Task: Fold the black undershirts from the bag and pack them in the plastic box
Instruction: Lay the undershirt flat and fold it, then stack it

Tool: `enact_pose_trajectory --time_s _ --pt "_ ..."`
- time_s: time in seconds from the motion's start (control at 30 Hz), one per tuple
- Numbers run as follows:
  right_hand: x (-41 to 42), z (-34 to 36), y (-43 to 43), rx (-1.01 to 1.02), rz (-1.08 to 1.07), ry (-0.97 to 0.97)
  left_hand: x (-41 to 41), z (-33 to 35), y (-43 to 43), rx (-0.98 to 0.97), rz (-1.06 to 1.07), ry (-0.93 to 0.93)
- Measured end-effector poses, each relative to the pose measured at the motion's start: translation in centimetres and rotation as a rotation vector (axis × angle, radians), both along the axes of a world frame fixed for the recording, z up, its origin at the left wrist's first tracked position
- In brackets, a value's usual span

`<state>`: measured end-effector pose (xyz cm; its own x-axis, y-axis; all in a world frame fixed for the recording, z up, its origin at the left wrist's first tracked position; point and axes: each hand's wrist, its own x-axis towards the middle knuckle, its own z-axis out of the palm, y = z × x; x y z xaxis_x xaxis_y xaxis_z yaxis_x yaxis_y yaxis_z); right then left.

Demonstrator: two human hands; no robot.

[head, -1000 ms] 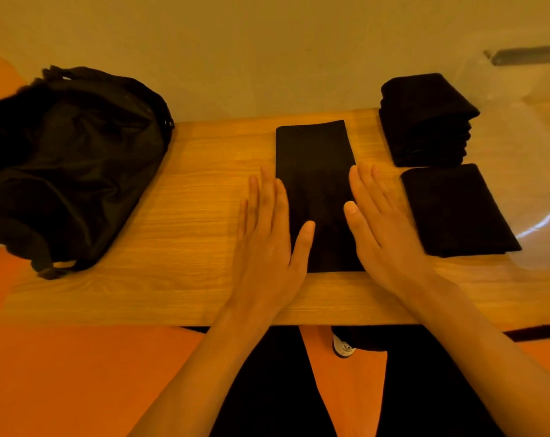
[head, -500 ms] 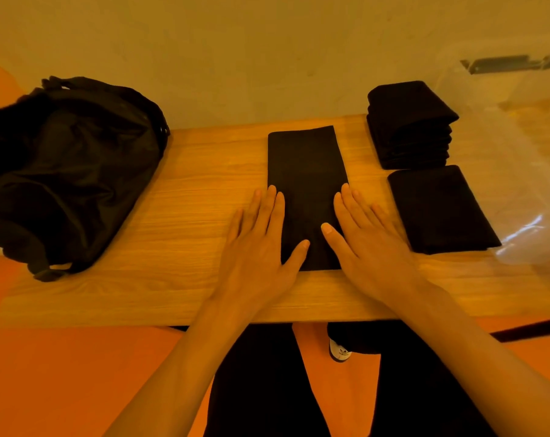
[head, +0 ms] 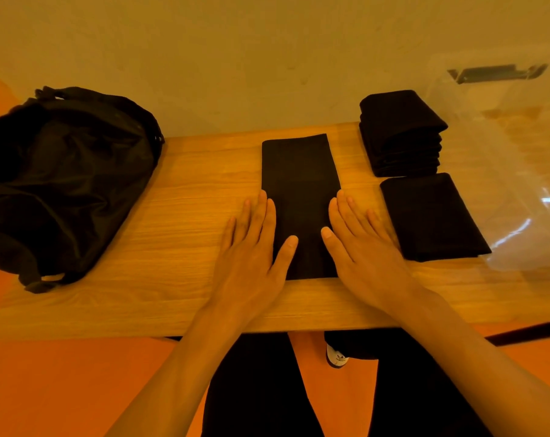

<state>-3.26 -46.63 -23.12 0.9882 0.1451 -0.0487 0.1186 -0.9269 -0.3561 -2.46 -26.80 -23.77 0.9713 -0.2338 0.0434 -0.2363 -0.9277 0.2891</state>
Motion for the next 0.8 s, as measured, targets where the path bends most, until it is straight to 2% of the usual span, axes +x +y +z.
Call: enact_pose_trajectory --time_s 0.07,0.13,0.27,0.3,0.37,0.47,0.5,0.6,0.7,0.8 --pt "0.1 0.4 0.0 0.127 -0.031 0.014 0.2 0.3 0.0 -0.067 -0.002 0.013" --pt "0.2 0.6 -0.3 0.202 -0.031 0.028 0.4 0.4 -0.3 -0.051 -0.010 0.031" --pt "0.3 0.3 -0.1 -0.021 0.031 0.047 0.4 0.3 -0.8 0.040 0.012 0.075" --pt "0.3 0.7 0.0 0.014 0.023 0.071 0.4 0.6 -0.8 0.025 0.010 0.086" --pt "0.8 2.5 0.1 0.233 -0.020 0.061 1.1 1.8 -0.5 -0.039 0.006 0.108" --pt "4.4 4.8 0.5 0.434 -0.147 -0.237 4.9 3.4 -0.5 -0.199 0.072 0.107" --pt "6.5 5.2 0.8 0.464 -0.201 -0.239 6.8 3.7 -0.6 -0.230 0.104 0.084" --pt "13.4 4.4 1.2 0.556 -0.360 -0.087 12.8 3.5 -0.7 -0.275 0.192 -0.003" --pt "17.7 2.5 0.8 0.478 -0.425 -0.165 17.3 2.7 -0.7 -0.313 0.288 -0.069" --pt "19.6 1.0 0.8 0.254 -0.485 -0.246 19.9 1.8 -1.0 -0.329 0.344 -0.096"
